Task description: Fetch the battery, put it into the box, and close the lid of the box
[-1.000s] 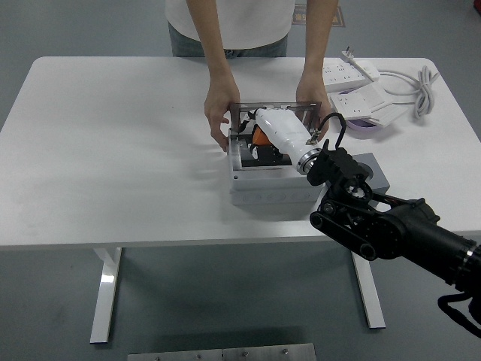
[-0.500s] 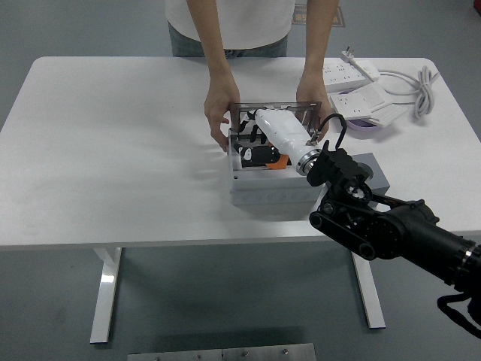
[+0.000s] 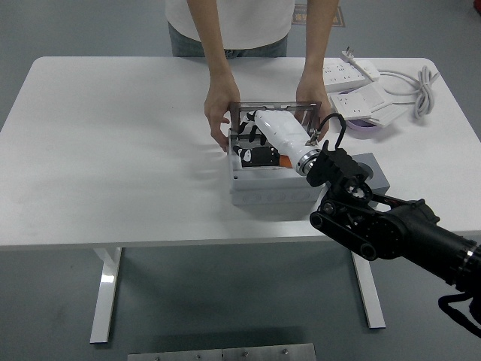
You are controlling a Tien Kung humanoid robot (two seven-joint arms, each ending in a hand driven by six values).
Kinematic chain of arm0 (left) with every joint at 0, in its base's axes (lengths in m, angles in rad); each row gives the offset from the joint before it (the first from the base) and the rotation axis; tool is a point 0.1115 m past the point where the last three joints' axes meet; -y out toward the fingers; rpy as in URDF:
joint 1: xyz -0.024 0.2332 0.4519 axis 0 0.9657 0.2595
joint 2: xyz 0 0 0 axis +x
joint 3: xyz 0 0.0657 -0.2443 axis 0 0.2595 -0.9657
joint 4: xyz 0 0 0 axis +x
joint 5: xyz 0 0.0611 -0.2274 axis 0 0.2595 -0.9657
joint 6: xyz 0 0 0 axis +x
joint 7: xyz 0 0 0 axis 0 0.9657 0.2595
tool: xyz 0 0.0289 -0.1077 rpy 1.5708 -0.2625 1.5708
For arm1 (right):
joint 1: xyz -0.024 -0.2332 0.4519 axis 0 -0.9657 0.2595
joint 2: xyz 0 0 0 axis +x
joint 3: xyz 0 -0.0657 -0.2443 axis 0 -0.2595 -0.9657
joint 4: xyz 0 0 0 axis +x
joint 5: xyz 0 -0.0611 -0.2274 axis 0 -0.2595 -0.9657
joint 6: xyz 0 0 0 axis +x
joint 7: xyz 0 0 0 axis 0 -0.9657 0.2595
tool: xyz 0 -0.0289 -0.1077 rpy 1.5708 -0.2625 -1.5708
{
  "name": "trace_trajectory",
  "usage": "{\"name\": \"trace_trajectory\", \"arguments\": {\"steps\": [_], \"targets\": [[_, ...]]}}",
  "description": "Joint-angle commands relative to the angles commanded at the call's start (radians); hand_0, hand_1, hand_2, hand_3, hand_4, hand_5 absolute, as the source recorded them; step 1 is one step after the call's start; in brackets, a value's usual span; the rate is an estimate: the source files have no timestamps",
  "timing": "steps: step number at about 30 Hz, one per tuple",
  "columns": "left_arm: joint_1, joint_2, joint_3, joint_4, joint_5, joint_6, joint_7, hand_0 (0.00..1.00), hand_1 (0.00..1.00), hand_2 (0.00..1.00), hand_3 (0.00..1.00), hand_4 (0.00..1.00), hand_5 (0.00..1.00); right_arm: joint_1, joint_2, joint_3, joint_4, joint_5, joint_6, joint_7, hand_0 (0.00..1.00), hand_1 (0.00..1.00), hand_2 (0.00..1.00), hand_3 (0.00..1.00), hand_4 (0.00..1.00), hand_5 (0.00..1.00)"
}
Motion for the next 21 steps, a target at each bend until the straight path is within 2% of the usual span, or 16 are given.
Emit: {"name": "trace_trajectory", "arguments": {"steps": [9, 10, 15, 16, 21], "targets": [[0.008, 0.003, 0.003, -0.002, -0.011, 0.005, 0.003, 0.577, 0.720, 0.684, 0.605, 0.705, 0.158, -0.010, -0.018, 0.006, 0.057, 0.024, 0.020, -0.071, 0.494, 0.358, 0.441, 0.557, 0.753, 0.357], [0.008, 0.003, 0.003, -0.002, -0.012, 0.006, 0.003, 0.577, 0.720, 0.684, 0.604, 0.705, 0.157, -0.012, -0.019, 0.007, 0.064, 0.027, 0.019, -0.078, 0.426, 0.336, 0.421, 0.542, 0.766, 0.382], [0.011, 0.005, 0.003, -0.003, -0.014, 0.008, 0.003, 0.577, 0.720, 0.684, 0.604, 0.705, 0.157, -0.026, -0.020, 0.013, 0.099, 0.034, 0.008, -0.125, 0.426, 0.336, 0.421, 0.542, 0.766, 0.382], [0.011, 0.005, 0.003, -0.003, -0.014, 0.009, 0.004, 0.577, 0.720, 0.684, 0.605, 0.705, 0.158, -0.030, -0.020, 0.016, 0.111, 0.030, 0.007, -0.143, 0.233, 0.286, 0.386, 0.504, 0.746, 0.367], [0.015, 0.007, 0.002, -0.006, -0.016, 0.012, 0.007, 0.577, 0.720, 0.684, 0.605, 0.705, 0.158, -0.048, -0.028, 0.037, 0.168, 0.007, 0.019, -0.209, 0.233, 0.286, 0.386, 0.504, 0.746, 0.367]]}}
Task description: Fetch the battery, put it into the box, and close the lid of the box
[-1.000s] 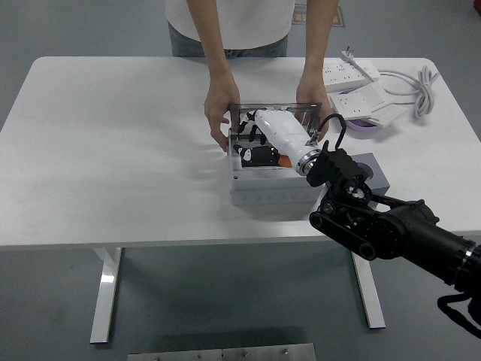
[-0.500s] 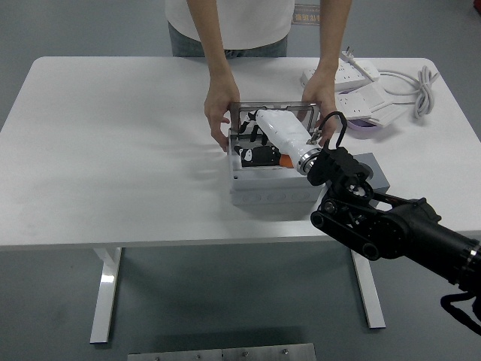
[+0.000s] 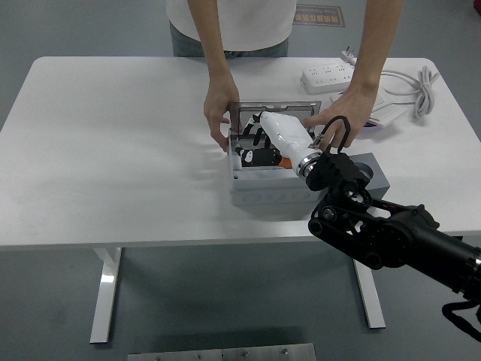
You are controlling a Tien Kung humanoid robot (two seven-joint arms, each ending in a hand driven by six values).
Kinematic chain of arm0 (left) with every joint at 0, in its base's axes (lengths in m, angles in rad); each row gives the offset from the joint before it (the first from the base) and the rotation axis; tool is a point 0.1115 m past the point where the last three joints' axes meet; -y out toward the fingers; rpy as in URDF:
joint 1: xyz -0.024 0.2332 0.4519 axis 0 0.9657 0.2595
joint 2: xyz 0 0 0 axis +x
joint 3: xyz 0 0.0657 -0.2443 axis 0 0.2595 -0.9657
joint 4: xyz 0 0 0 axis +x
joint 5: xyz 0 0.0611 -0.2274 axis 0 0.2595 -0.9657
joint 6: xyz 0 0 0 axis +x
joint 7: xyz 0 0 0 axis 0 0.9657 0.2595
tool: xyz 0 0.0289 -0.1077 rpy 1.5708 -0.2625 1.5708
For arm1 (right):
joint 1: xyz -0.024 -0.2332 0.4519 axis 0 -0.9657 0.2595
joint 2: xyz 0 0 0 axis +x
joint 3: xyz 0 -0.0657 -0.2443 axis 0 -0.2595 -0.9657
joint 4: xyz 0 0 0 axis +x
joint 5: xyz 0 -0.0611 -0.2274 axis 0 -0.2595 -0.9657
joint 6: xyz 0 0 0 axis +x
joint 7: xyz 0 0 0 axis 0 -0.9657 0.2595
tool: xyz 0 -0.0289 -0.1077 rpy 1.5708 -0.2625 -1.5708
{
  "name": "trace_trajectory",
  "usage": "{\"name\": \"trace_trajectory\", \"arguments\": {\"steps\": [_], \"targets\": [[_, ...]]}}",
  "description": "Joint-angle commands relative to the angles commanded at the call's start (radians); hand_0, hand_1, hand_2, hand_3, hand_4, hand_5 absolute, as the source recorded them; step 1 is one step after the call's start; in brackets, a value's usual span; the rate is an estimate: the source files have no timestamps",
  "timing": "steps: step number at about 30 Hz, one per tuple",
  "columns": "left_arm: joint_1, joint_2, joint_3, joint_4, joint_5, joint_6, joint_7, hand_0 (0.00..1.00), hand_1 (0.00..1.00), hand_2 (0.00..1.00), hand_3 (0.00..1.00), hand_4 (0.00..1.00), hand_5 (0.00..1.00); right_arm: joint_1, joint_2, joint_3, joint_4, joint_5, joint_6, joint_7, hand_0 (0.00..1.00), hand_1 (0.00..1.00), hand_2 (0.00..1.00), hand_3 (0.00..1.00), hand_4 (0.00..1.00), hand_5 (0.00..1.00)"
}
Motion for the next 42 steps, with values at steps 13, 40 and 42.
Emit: {"name": "trace_trajectory", "arguments": {"steps": [13, 40, 42], "targets": [[0.003, 0.000, 0.002, -0.006, -0.011, 0.010, 0.008, 0.577, 0.720, 0.684, 0.605, 0.706, 0.158, -0.060, -0.067, 0.123, 0.184, -0.074, 0.125, -0.146, 0.063, 0.205, 0.289, 0.356, 0.479, 0.142], [-0.022, -0.005, -0.020, -0.011, 0.032, 0.003, 0.022, 0.578, 0.719, 0.685, 0.606, 0.708, 0.160, 0.066, 0.002, 0.185, -0.064, -0.005, -0.077, 0.056, 0.189, 0.271, 0.335, 0.426, 0.540, 0.234], [-0.024, -0.004, -0.022, -0.011, 0.036, 0.002, 0.023, 0.578, 0.719, 0.685, 0.606, 0.708, 0.160, 0.078, 0.004, 0.172, -0.103, 0.014, -0.054, 0.063, 0.189, 0.271, 0.335, 0.426, 0.540, 0.234]]}}
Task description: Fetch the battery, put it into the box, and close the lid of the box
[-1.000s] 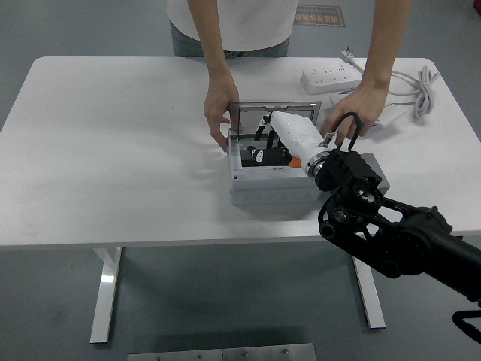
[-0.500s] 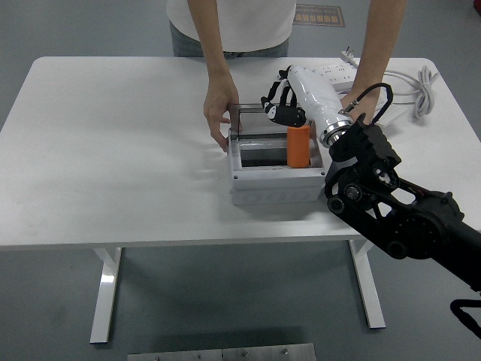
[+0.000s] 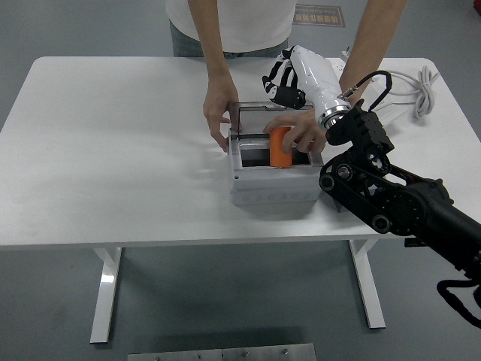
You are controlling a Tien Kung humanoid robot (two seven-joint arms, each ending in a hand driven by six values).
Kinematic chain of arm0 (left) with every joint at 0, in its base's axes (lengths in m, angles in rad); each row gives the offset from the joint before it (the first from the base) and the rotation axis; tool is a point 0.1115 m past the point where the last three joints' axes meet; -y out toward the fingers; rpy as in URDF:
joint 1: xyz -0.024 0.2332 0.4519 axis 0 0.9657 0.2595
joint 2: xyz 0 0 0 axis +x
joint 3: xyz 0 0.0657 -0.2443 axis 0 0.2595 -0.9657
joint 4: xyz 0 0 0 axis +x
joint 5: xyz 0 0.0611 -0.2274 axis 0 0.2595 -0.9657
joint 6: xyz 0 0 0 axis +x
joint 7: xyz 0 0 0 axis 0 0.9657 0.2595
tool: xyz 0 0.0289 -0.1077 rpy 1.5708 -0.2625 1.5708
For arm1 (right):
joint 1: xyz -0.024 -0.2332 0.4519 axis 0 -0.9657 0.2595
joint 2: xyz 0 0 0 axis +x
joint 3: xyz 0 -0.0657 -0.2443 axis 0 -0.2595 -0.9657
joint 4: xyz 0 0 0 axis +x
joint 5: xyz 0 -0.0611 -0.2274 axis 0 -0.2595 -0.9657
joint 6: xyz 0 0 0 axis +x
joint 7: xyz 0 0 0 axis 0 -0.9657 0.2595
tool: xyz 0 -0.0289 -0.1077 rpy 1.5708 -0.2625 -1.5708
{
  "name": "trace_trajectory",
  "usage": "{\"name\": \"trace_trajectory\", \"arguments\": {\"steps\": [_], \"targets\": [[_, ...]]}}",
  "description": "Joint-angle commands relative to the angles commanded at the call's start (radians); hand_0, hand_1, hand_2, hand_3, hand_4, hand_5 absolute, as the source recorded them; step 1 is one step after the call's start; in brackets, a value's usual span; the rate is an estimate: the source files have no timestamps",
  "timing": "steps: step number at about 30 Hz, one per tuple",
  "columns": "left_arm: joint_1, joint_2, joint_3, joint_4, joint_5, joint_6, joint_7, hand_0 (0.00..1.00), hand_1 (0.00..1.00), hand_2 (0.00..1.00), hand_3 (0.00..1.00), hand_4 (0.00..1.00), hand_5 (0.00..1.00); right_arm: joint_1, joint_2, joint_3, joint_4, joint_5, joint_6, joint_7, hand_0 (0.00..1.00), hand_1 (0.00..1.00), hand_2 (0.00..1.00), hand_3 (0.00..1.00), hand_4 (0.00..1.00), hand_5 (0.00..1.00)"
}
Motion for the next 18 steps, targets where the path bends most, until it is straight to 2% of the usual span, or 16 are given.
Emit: {"name": "trace_trajectory", "arguments": {"steps": [1, 6, 7, 12, 13, 18], "targets": [[0.000, 0.000, 0.000, 0.000, 0.001, 0.000, 0.000, 0.581, 0.719, 0.683, 0.605, 0.706, 0.161, 0.005, 0.001, -0.005, -0.017, 0.008, 0.009, 0.004, 0.335, 0.338, 0.419, 0.519, 0.601, 0.314], [-0.001, 0.001, -0.002, -0.001, 0.004, -0.001, 0.003, 0.581, 0.719, 0.683, 0.605, 0.706, 0.161, 0.020, 0.004, -0.018, -0.074, 0.034, 0.038, 0.025, 0.335, 0.338, 0.419, 0.519, 0.601, 0.314], [-0.001, 0.001, -0.002, -0.002, 0.005, -0.001, 0.004, 0.582, 0.719, 0.682, 0.605, 0.708, 0.164, 0.023, 0.005, -0.020, -0.080, 0.037, 0.042, 0.027, 0.593, 0.512, 0.556, 0.592, 0.781, 0.673], [-0.004, 0.001, -0.004, -0.002, 0.009, -0.002, 0.003, 0.582, 0.719, 0.682, 0.605, 0.708, 0.164, 0.031, 0.010, -0.026, -0.092, 0.034, 0.052, 0.024, 0.593, 0.512, 0.556, 0.592, 0.781, 0.673], [-0.005, 0.002, -0.004, -0.001, 0.009, -0.002, 0.003, 0.584, 0.718, 0.681, 0.606, 0.709, 0.165, 0.032, 0.011, -0.028, -0.093, 0.033, 0.053, 0.022, 0.781, 0.675, 0.679, 0.701, 0.947, 0.998], [-0.006, 0.002, -0.005, -0.001, 0.011, -0.002, 0.002, 0.584, 0.718, 0.681, 0.606, 0.709, 0.165, 0.034, 0.017, -0.035, -0.096, 0.029, 0.053, 0.015, 0.781, 0.675, 0.679, 0.701, 0.947, 0.998]]}}
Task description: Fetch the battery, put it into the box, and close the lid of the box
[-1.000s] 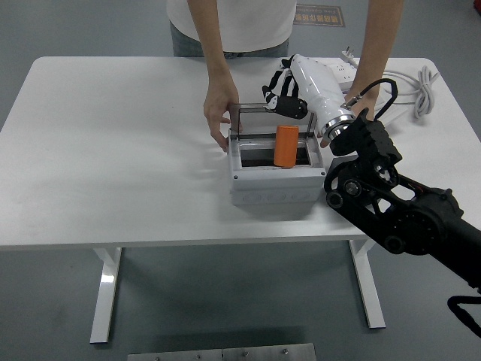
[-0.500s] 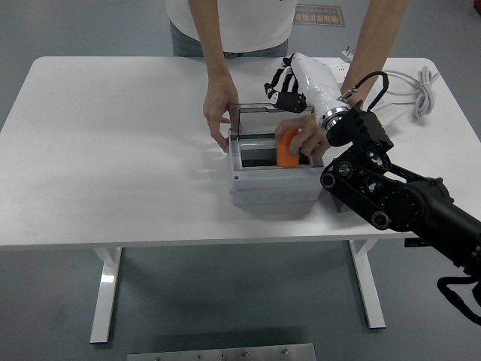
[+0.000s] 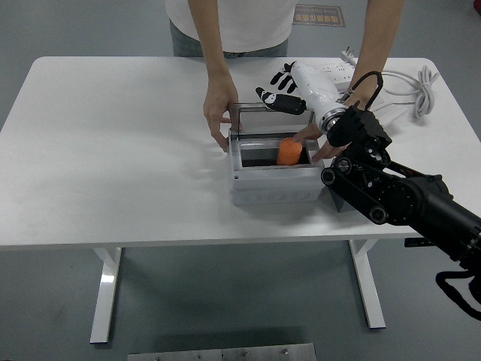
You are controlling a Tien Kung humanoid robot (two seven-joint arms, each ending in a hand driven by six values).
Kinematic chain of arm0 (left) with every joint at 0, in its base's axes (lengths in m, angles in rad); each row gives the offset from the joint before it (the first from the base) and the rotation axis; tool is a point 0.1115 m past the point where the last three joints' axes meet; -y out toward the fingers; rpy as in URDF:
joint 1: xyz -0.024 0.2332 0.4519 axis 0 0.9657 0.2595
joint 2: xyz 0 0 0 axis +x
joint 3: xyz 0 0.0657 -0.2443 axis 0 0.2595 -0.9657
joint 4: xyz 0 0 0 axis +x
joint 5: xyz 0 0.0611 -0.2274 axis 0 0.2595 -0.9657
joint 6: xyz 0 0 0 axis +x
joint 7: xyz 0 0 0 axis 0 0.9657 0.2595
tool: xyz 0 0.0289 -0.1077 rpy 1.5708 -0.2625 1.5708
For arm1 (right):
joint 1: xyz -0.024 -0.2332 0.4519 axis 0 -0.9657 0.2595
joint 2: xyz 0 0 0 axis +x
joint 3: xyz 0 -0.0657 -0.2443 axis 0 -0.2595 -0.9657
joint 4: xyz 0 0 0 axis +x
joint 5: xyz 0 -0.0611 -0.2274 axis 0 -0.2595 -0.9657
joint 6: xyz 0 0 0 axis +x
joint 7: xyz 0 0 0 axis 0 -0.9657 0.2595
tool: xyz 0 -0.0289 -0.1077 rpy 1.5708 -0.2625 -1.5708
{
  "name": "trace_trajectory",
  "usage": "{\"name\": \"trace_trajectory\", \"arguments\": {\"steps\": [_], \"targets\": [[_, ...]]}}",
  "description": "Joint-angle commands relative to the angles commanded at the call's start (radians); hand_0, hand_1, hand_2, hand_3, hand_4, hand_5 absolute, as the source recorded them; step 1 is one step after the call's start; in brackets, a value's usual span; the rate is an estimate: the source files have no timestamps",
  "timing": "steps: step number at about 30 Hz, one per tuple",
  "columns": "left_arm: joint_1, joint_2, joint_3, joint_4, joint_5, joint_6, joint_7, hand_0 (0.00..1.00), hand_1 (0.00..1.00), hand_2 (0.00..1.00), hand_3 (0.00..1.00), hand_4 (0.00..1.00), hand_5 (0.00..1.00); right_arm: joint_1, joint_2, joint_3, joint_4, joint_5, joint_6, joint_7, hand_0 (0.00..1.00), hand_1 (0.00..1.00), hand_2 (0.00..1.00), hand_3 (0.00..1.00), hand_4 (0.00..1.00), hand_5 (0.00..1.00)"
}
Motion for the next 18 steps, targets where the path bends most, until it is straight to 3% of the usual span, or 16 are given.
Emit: {"name": "trace_trajectory", "arguments": {"steps": [1, 18], "targets": [[0.000, 0.000, 0.000, 0.000, 0.001, 0.000, 0.000, 0.583, 0.718, 0.680, 0.605, 0.708, 0.168, 0.000, 0.001, -0.002, -0.001, 0.000, 0.000, -0.001, 0.865, 0.704, 0.699, 0.730, 0.981, 0.998], [0.001, 0.001, -0.002, 0.000, 0.004, 0.001, 0.000, 0.586, 0.718, 0.678, 0.606, 0.708, 0.173, -0.006, 0.012, -0.045, 0.003, -0.004, 0.002, -0.015, 0.877, 0.706, 0.703, 0.740, 0.994, 0.998]]}}
